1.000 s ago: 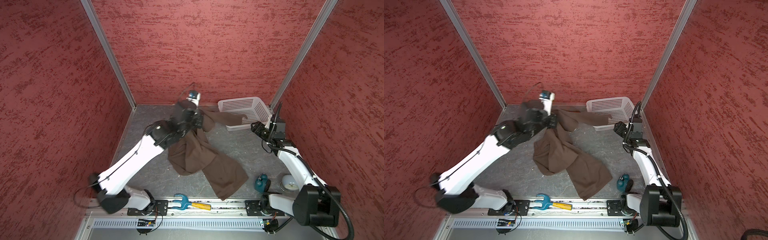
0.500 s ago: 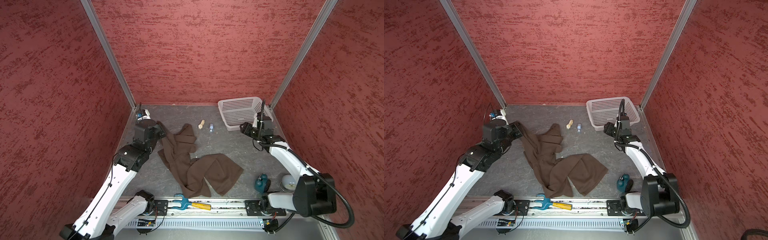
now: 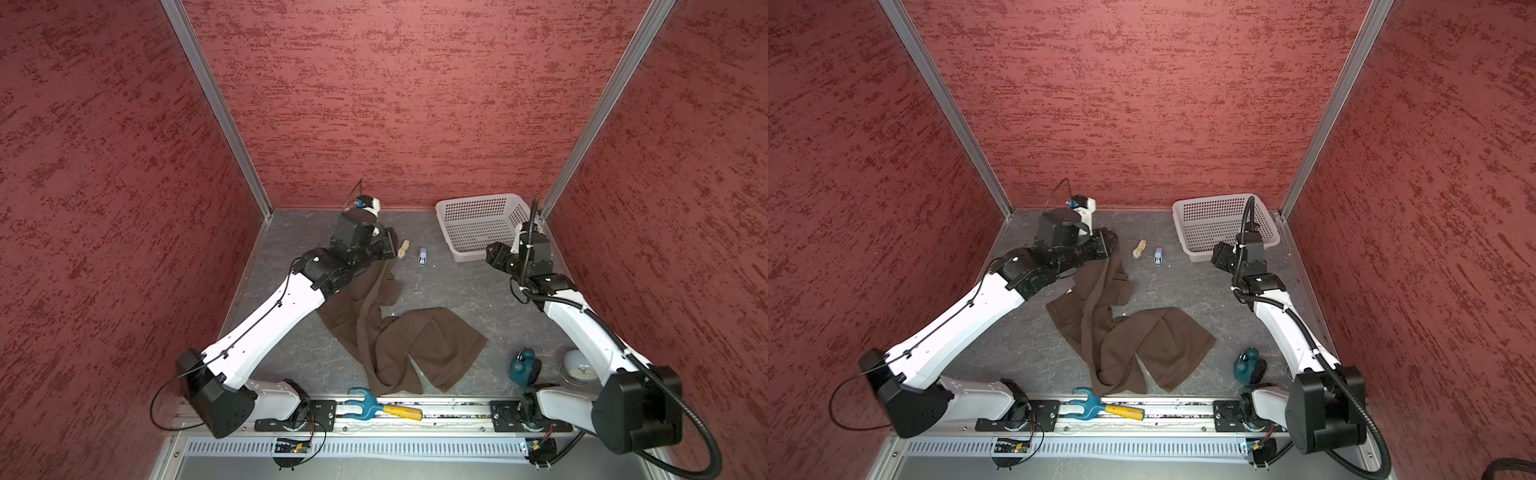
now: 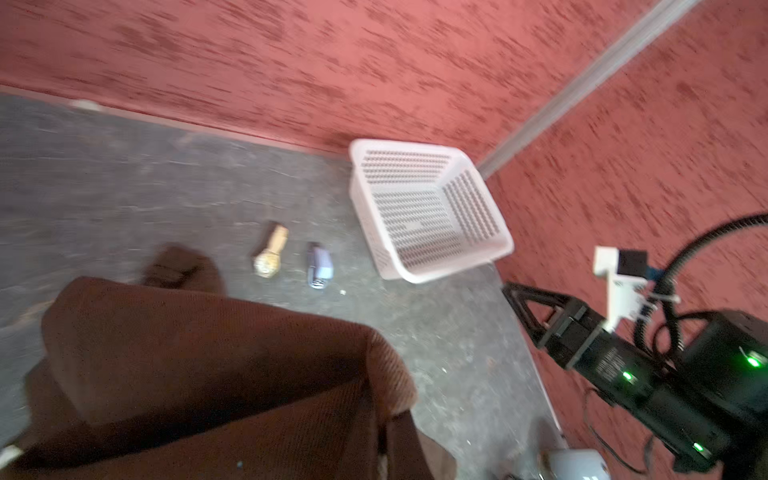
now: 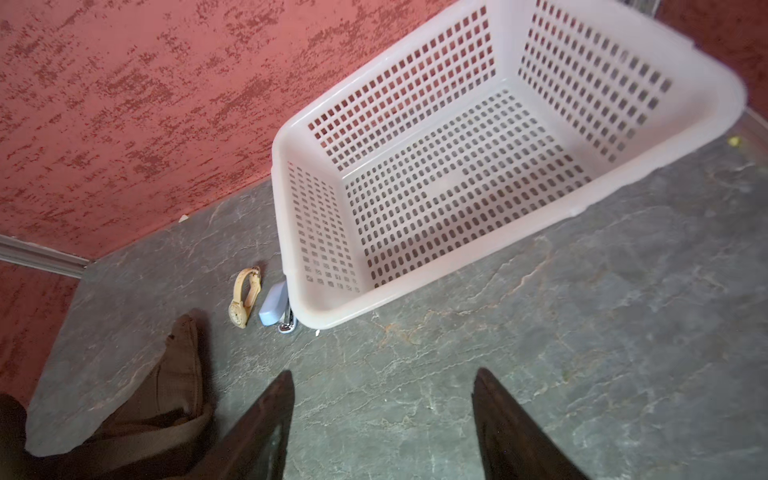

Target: Fold and stack the trousers

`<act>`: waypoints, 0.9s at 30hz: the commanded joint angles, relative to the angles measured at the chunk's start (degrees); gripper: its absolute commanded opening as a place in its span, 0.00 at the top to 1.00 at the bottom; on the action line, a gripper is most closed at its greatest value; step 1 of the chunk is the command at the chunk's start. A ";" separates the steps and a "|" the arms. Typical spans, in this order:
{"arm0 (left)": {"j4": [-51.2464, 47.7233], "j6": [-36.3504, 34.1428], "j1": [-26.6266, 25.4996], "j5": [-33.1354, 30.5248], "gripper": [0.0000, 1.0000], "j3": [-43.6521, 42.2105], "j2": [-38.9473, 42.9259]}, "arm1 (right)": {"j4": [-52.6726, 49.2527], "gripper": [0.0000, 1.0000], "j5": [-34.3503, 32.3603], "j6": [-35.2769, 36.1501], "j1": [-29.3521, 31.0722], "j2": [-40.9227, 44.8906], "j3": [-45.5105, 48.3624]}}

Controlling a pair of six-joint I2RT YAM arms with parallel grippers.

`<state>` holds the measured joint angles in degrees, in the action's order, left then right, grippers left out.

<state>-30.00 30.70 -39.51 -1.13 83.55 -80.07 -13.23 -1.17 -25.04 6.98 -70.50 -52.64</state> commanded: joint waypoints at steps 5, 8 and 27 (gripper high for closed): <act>-4.54 -7.61 -7.07 14.33 0.16 15.73 -11.95 | 1.10 0.29 -5.53 1.92 0.22 2.57 -0.31; -8.37 -9.35 -7.61 13.42 0.09 19.84 -13.45 | 0.86 0.30 -4.47 1.86 0.22 1.54 -0.05; -11.50 6.15 28.23 8.82 0.14 -13.99 -1.73 | 5.55 0.21 4.37 5.79 16.36 -11.04 -2.27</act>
<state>-44.25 35.81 -11.11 4.95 69.60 -79.83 -10.07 1.58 -21.06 19.97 -79.37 -52.12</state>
